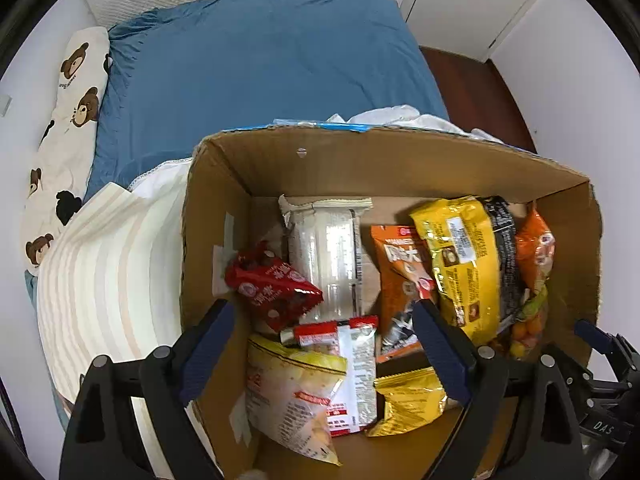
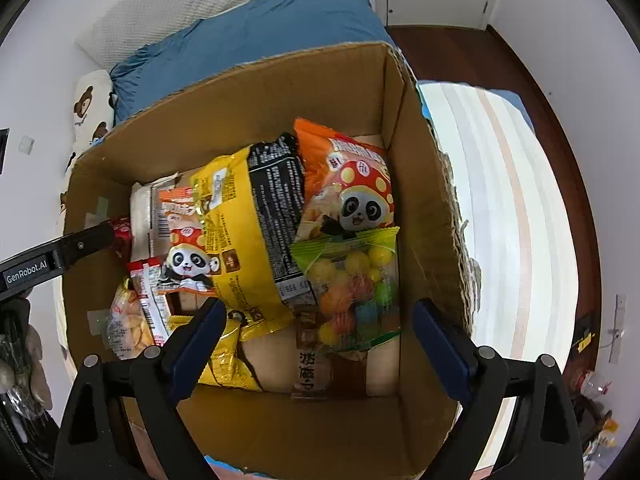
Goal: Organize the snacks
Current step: 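Carry both packets into the box and open both tools, then move both tools back toward the last snacks on the bed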
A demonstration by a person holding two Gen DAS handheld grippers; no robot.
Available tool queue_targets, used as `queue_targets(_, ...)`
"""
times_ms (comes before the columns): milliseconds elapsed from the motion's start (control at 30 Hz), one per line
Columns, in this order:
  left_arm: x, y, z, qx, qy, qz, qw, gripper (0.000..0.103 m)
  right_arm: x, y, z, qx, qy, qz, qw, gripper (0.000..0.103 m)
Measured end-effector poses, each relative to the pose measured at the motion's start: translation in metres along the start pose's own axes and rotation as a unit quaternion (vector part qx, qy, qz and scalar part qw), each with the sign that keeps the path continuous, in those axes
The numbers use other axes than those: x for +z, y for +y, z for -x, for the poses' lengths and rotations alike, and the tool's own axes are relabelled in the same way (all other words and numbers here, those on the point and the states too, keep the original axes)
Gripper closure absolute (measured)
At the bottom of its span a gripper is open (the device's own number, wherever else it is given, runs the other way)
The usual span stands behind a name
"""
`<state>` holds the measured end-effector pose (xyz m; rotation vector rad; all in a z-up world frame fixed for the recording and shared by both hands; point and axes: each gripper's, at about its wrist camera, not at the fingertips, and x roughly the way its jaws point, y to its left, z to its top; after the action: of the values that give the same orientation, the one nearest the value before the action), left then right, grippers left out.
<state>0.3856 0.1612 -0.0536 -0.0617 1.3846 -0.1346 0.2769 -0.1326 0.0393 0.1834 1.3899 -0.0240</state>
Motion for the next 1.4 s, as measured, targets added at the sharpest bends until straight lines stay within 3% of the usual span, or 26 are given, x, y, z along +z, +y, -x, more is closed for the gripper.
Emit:
queue_targets(400,-0.064,-0.017,0.044,-0.005,-0.084,0.006,0.9965,0.012,-0.038,0.021,0.049,-0.028,-0.078,0.034,0.996,0.007)
queue_targets(800,-0.144,-0.023,0.111,0.019,-0.192,0.002,0.9812,0.012,-0.101,0.029,0.103,-0.022,-0.14,0.05,0.989,0.007)
queue_targets(1400,-0.231,-0.037,0.18,0.019,-0.269,-0.014,0.9629,0.012,-0.188,0.038,0.19,0.014,-0.218,0.063,0.974,0.007)
